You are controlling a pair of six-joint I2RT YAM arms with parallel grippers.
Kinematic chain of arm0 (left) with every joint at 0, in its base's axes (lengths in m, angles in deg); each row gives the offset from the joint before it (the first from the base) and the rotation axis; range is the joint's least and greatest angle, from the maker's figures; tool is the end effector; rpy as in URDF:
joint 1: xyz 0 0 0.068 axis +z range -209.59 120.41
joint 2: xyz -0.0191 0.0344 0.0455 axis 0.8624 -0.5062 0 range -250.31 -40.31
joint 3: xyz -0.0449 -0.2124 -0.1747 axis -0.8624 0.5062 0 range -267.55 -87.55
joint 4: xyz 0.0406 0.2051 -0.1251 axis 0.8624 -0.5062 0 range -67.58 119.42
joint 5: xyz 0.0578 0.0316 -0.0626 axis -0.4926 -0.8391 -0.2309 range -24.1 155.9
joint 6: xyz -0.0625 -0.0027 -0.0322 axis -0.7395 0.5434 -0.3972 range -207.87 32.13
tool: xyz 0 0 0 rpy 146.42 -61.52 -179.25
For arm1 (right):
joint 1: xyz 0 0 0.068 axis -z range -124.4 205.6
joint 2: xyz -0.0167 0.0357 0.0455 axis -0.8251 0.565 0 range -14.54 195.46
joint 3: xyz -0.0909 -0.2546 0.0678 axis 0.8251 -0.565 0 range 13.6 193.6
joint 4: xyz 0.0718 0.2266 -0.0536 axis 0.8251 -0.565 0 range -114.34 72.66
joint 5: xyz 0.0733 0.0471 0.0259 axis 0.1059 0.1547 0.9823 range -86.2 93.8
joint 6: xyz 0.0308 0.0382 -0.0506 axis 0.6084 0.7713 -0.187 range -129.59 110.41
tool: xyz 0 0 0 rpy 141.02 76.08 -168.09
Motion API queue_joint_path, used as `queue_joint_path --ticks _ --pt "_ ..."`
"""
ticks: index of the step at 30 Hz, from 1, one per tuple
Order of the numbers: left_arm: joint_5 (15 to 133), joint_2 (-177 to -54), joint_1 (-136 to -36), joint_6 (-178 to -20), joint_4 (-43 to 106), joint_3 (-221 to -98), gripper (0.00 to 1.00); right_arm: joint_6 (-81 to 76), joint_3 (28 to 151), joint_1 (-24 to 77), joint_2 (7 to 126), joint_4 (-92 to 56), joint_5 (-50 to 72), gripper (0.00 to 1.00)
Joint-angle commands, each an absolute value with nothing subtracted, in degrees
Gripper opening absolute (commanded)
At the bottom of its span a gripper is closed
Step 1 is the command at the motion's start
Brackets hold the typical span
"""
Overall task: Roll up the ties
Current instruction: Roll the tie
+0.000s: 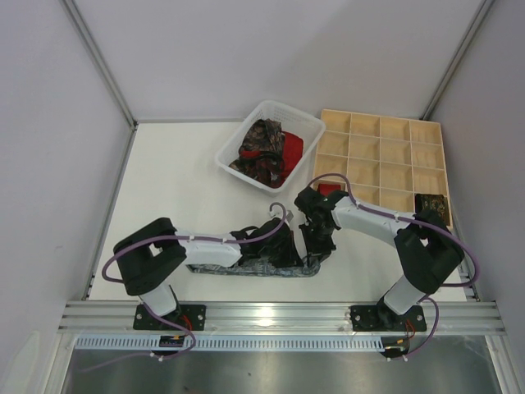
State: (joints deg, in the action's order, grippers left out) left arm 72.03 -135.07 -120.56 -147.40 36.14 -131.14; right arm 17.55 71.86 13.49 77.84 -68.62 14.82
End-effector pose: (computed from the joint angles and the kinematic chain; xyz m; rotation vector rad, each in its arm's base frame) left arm 0.1521 -0.2867 0.1525 0.0928 2.6454 -1.0350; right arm 0.1872 0.1841 0.1761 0.4134 -3.0544 -0.3149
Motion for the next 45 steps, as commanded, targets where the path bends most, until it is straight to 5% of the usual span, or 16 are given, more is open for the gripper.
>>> queue_joint_path --ticks 1,4,12,15,32,45 --pt "72.8 -136.7 -120.1 -146.8 38.8 -132.4 0.0 17.4 74.9 12.9 78.6 -69.8 15.9 0.0" --pt "73.5 -138.7 -120.1 -147.5 40.4 -132.4 0.0 17.6 75.7 12.5 79.1 -70.2 16.5 0.04" --pt "72.9 -139.2 -120.1 -147.9 41.1 -132.2 0.0 17.5 77.3 11.8 79.3 -72.7 16.2 0.58" --pt "72.8 -139.3 -120.1 -147.8 40.9 -132.5 0.0 17.5 77.8 11.9 78.4 -74.0 15.3 0.68" --pt "71.0 -138.8 -120.0 -146.8 38.3 -133.8 0.0 19.1 80.2 12.0 75.7 -78.1 17.4 0.65" --pt "69.4 -136.5 -120.1 -145.5 33.1 -133.9 0.0 18.2 81.6 12.4 81.6 -78.6 19.3 0.37"
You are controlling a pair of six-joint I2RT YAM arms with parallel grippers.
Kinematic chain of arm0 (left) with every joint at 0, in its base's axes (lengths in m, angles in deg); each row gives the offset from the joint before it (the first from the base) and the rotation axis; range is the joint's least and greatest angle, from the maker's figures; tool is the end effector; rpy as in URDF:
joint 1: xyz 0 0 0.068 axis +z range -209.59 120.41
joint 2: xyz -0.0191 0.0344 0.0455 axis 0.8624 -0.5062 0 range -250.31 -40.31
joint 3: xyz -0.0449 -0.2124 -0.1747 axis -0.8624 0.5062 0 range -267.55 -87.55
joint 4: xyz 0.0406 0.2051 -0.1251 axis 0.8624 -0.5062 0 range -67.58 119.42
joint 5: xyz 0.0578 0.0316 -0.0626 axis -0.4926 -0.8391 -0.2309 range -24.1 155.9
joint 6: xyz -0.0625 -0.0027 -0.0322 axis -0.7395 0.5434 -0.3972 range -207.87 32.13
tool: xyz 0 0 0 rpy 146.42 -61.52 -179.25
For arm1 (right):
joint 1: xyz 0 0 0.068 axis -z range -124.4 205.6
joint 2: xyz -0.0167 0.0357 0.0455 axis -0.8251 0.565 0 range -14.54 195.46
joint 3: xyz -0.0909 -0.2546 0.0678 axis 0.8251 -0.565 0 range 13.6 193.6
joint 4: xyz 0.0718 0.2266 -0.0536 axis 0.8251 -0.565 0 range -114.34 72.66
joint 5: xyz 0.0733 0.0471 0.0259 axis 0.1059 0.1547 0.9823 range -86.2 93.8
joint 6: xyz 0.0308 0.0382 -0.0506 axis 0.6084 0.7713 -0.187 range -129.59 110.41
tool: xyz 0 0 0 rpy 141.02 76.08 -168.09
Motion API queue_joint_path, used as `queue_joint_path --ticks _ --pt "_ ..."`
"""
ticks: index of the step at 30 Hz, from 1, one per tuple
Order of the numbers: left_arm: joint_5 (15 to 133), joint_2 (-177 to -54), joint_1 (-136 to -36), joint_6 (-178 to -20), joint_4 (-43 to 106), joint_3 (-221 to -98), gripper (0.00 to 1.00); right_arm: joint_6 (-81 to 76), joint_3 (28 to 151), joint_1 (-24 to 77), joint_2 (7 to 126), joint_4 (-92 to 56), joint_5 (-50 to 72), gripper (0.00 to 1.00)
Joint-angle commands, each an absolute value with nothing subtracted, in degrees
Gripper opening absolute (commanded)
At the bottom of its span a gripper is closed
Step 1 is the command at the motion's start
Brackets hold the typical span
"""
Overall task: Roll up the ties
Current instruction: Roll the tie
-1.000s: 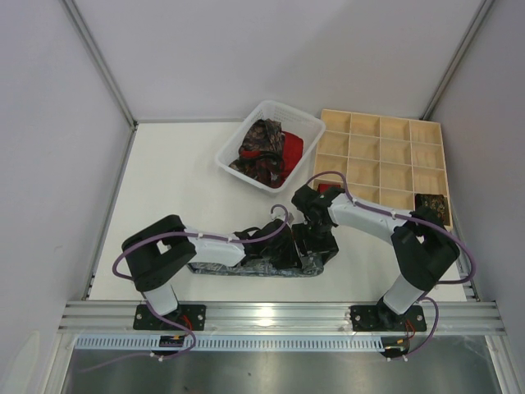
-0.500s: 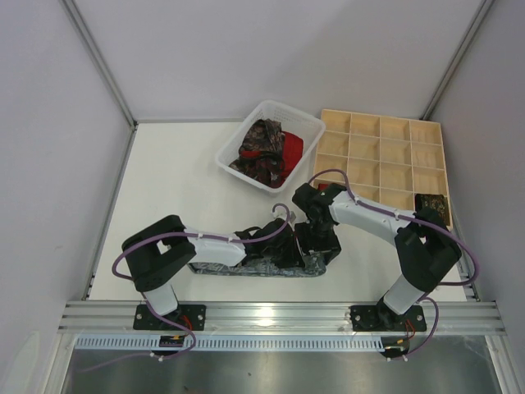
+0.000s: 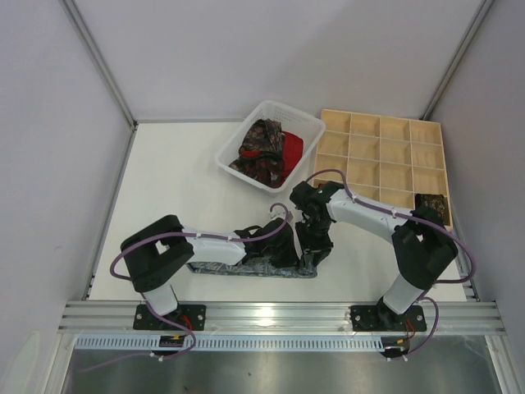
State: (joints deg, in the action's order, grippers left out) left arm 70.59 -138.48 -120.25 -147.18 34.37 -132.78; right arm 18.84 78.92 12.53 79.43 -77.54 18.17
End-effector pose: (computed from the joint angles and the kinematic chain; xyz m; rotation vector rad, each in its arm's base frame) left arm 0.1578 -0.2902 0.1392 0.0739 2.6848 -0.9479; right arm 0.1862 0.1937 0.1975 0.3852 -2.9691 -0.3238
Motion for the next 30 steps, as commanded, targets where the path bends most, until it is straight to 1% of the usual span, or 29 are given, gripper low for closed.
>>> queue_joint_path --ticks 1,2,5,8,10,13,18,21,25,30 --pt "69.3 -136.5 -120.1 -145.6 32.9 -133.8 0.0 18.1 82.1 12.4 82.0 -79.0 19.2 0.36" --pt "69.3 -136.5 -120.1 -145.5 32.6 -133.8 0.0 17.8 83.2 12.3 82.4 -79.4 19.1 0.28" --pt "67.9 -135.6 -120.3 -145.2 31.4 -133.3 0.01 17.7 85.0 12.3 84.8 -81.1 18.3 0.23" --pt "66.0 -132.3 -120.3 -144.8 29.9 -132.0 0.01 18.4 86.8 12.2 86.6 -82.1 18.4 0.11" --pt "62.8 -130.8 -120.3 -144.1 27.1 -131.9 0.01 19.5 87.8 12.1 87.9 -82.6 18.4 0.11" --pt "60.1 -127.8 -120.2 -143.8 22.8 -131.5 0.02 20.2 90.1 11.7 90.5 -84.5 17.5 0.04" --pt "57.8 -124.0 -120.2 -144.8 19.4 -129.2 0.02 20.5 94.5 9.9 93.7 -87.6 15.2 0.0" --pt "56.2 -122.3 -120.1 -146.8 18.8 -126.1 0.01 21.4 96.4 8.8 95.7 -87.8 15.8 0.0" --pt "55.5 -121.7 -120.1 -147.5 21.8 -121.9 0.0 22.3 98.7 6.9 98.7 -87.7 16.4 0.02" --pt "54.3 -123.9 -120.0 -147.5 21.6 -121.5 0.01 22.0 103.2 5.5 103.8 -88.8 16.5 0.06"
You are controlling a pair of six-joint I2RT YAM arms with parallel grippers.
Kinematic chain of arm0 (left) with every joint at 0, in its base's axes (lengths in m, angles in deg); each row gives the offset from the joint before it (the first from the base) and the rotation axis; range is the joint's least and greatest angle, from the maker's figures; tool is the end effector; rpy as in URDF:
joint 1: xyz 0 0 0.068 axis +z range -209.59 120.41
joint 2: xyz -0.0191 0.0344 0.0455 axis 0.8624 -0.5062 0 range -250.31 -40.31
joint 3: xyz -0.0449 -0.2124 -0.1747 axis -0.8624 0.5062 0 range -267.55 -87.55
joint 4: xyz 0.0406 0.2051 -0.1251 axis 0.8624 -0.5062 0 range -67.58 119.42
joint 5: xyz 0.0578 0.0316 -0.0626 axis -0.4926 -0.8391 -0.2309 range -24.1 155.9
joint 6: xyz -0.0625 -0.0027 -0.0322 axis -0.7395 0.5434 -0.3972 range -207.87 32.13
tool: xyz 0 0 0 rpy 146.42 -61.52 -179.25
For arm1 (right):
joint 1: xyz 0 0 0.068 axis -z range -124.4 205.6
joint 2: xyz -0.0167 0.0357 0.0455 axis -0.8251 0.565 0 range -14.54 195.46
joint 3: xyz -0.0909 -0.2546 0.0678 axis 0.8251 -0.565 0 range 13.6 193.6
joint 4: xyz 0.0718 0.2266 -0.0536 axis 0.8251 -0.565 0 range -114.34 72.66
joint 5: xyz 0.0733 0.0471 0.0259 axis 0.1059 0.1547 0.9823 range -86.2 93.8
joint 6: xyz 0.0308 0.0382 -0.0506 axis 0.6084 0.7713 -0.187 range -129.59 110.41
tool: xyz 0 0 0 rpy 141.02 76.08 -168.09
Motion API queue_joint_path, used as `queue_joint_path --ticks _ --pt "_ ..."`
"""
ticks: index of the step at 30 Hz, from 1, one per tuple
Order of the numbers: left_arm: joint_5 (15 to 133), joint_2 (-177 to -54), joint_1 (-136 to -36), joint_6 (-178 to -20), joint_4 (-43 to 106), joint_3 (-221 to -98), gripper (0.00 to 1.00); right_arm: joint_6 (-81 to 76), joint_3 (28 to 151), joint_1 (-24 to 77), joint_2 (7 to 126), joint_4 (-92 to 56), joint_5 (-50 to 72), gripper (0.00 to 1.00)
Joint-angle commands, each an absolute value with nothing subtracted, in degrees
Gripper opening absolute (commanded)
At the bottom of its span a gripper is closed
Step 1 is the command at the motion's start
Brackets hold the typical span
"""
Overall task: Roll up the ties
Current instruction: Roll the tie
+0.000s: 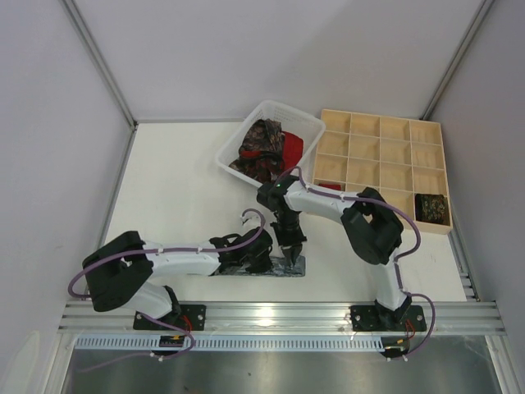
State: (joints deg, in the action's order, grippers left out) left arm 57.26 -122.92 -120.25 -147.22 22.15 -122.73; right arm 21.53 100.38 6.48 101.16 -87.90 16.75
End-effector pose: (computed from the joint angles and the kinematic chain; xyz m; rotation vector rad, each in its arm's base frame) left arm 0.1340 -0.2206 0.1488 -0.0332 2.6377 -0.6272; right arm 0.2143 0.2674 0.1718 0.4221 -2.8375 -0.0956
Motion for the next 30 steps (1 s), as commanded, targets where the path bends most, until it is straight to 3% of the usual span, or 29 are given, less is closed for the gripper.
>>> queue_joint_path --ticks 1,6,10,16,30 --pt "54.4 -123.9 -120.1 -147.5 22.1 -121.2 0.0 21.8 104.3 5.3 104.7 -88.4 17.0 0.08" --pt "53.5 -121.9 -120.0 -147.9 22.0 -119.9 0.0 22.1 106.1 5.2 107.1 -86.2 19.0 0.14" --pt "52.5 -119.6 -120.0 -147.6 20.4 -119.8 0.01 22.0 106.3 5.0 108.0 -83.6 20.0 0.38" --pt "52.0 -116.8 -119.7 -147.5 18.4 -119.9 0.0 22.8 105.7 4.3 106.6 -78.4 22.9 0.52" --pt "49.4 -106.7 -119.1 -146.2 10.3 -122.6 0.01 27.7 95.6 5.3 99.2 -61.8 32.5 0.55"
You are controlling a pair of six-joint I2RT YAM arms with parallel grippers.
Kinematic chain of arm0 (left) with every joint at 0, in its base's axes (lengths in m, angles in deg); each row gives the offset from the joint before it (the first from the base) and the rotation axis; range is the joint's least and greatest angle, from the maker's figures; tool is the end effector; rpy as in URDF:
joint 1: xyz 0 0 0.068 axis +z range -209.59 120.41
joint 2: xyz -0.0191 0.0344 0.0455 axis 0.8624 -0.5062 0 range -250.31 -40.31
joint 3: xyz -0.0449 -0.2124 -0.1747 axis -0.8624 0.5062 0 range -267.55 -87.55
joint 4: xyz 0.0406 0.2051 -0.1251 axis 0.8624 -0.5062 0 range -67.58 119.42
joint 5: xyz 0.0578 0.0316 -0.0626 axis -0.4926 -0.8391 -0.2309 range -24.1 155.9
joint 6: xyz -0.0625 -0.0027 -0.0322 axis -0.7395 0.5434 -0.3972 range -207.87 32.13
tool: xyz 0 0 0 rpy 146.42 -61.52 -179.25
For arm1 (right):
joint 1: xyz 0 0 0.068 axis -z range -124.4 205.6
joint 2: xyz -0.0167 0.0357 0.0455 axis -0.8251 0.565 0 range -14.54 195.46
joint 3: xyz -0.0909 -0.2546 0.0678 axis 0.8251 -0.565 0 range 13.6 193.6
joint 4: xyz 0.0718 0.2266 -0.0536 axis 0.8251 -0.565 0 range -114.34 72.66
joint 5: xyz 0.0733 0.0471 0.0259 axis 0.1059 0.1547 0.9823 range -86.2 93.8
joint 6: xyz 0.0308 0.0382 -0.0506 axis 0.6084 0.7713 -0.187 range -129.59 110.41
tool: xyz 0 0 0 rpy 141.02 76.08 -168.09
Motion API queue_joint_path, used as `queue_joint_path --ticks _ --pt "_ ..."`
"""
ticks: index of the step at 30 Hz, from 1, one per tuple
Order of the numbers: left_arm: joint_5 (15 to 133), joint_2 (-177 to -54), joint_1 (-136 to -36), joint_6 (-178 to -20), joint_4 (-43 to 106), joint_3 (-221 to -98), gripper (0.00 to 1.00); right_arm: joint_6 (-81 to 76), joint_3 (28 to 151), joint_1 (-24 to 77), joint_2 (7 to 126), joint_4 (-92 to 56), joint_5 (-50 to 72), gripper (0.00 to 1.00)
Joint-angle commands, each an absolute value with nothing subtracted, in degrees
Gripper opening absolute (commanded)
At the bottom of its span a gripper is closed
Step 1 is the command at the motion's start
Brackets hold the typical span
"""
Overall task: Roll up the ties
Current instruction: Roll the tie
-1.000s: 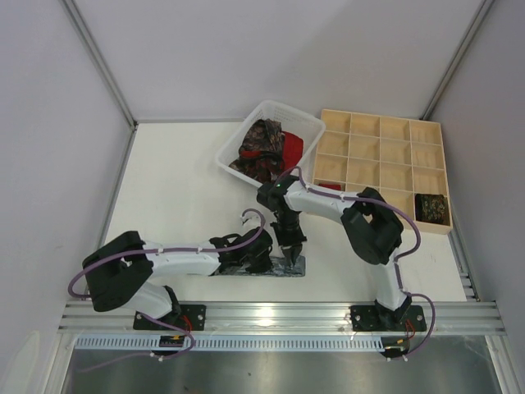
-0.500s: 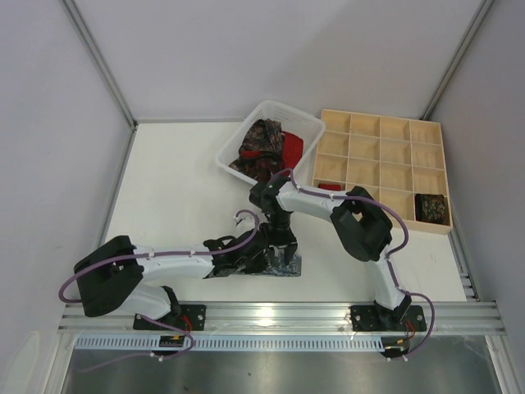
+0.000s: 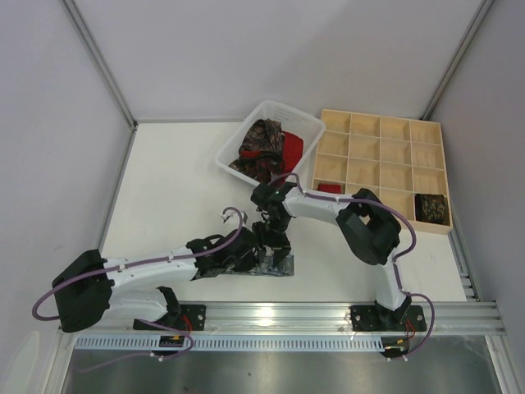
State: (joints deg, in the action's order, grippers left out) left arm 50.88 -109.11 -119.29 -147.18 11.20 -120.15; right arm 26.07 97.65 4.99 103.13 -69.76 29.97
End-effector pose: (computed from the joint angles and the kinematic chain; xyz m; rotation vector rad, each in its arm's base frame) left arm 0.1216 -0.1785 0.1750 -0.0994 2.5559 -0.5357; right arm 0.2186 0.3063 0.1521 0.3905 -2.8011 -0.5464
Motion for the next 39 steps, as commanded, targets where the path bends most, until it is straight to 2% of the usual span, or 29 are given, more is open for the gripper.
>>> queue_joint_path --ticks 1,14,26,31,36,39 --pt "49.3 -106.4 -119.0 -146.1 10.3 -122.9 0.01 27.5 95.3 5.5 98.8 -61.1 32.5 0.55" --pt "48.7 -104.3 -118.6 -144.1 7.6 -126.0 0.01 25.3 88.9 7.8 93.1 -56.5 34.1 0.56" --pt "51.3 -102.4 -112.6 -139.3 9.8 -129.3 0.01 25.3 87.8 9.3 86.8 -55.9 31.7 0.58" --pt "58.4 -106.0 -108.8 -135.3 13.5 -131.6 0.0 26.3 84.6 10.3 81.4 -55.0 27.1 0.58" --pt "65.4 -111.5 -105.7 -127.7 18.9 -136.9 0.0 27.9 78.6 10.9 72.4 -55.6 17.4 0.57" --pt "72.1 -119.4 -105.0 -122.4 18.8 -143.7 0.0 29.5 72.7 9.4 65.8 -54.9 11.5 0.52"
